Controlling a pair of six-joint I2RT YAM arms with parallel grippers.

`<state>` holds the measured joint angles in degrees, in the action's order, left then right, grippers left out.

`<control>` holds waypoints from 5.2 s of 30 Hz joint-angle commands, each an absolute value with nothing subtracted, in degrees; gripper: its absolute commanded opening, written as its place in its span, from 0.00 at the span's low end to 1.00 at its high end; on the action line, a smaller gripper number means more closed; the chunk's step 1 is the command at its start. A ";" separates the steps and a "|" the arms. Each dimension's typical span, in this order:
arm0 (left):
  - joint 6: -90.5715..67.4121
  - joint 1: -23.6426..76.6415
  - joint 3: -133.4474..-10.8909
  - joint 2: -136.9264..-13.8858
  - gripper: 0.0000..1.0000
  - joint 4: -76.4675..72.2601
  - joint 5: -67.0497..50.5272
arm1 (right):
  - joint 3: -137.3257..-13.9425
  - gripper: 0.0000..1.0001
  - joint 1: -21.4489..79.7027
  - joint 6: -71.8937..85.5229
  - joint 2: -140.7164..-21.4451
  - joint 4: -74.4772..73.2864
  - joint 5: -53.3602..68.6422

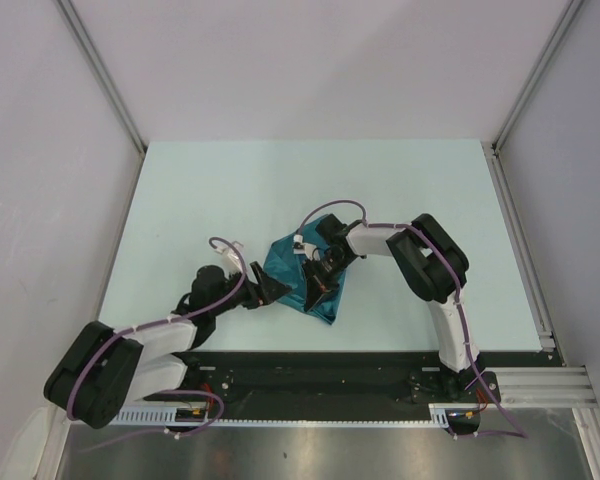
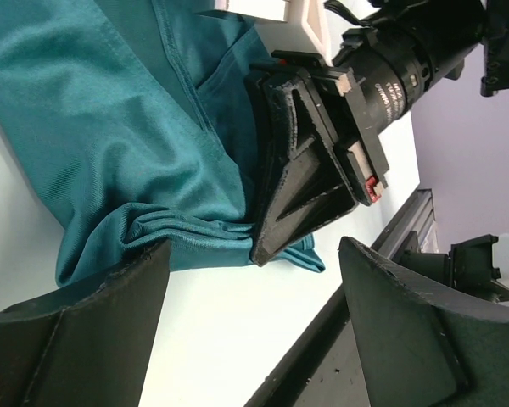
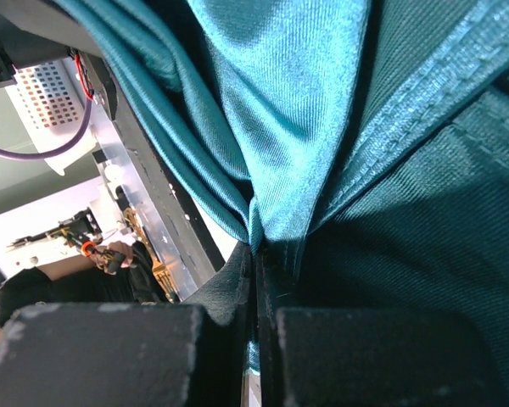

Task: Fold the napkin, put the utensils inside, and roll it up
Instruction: Roll the napkin with the utensil

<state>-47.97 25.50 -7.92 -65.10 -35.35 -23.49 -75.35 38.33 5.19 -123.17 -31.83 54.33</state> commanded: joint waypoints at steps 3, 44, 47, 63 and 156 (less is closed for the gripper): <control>-46.50 24.17 -7.30 -68.20 0.85 -40.34 -22.06 | -75.85 0.00 38.06 5.89 -124.80 -30.67 52.12; -34.72 24.61 -13.53 -67.49 0.81 -15.30 -1.41 | -75.85 0.00 38.14 6.33 -125.07 -30.85 53.61; -34.63 25.05 -13.80 -67.41 0.81 -15.03 -1.14 | -75.94 0.00 38.14 6.24 -125.07 -31.11 53.61; -36.91 24.96 -12.21 -70.74 0.66 -19.51 -8.35 | -76.20 0.00 38.14 6.24 -125.51 -31.20 53.96; -55.90 19.69 -5.01 -66.80 0.70 -36.39 -21.01 | -75.76 0.15 35.86 16.61 -128.42 -30.59 59.50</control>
